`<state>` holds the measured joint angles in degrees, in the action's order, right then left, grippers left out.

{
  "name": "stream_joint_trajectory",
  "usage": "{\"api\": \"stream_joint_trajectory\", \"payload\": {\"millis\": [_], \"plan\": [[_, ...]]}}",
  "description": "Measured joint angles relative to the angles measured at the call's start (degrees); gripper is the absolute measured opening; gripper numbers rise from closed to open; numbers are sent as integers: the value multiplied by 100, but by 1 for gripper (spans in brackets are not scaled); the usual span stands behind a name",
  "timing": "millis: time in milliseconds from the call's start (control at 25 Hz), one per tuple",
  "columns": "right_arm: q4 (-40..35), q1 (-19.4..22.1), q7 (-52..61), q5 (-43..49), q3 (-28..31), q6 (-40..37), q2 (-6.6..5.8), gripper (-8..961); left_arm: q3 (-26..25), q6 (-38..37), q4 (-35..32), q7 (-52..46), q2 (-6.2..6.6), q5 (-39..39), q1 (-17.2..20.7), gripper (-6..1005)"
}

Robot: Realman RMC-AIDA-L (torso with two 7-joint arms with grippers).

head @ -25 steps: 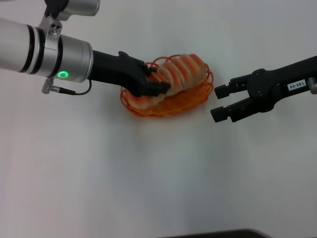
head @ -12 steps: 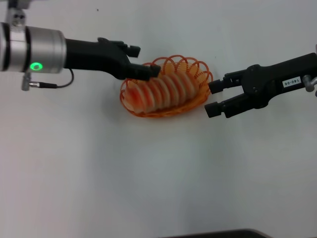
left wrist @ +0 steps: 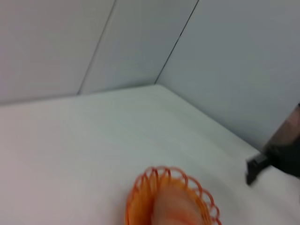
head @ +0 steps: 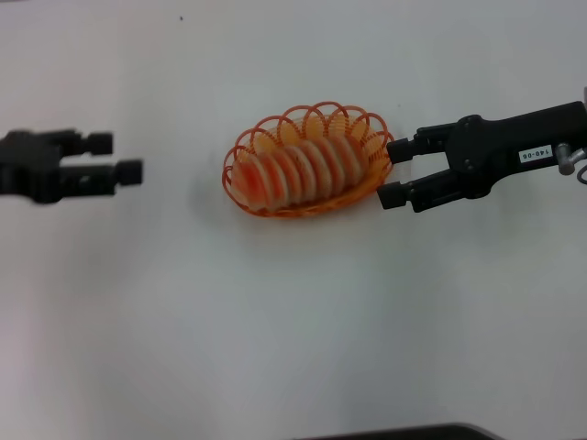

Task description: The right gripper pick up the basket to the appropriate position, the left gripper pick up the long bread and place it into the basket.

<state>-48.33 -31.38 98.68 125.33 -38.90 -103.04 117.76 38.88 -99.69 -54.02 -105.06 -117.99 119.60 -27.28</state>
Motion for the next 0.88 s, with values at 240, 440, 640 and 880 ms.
{"api": "stream_joint_trajectory", "payload": {"millis": [240,440,640,880], "plan": [[-43,31,-40,24,-32,236,-10,941,-318,-385,2,19,233,4,609,840],[-95,-114,8,26,-109,271,-41,941,-528,-508,-35,27,249,16,766,840],[-97,-215,19,26,-241,352,-46,941,-560,-595,-38,28,253,43,763,840],[-98,-252,20,26,-362,430,-31,941,-564,-618,-34,22,229,46,729,840]]}}
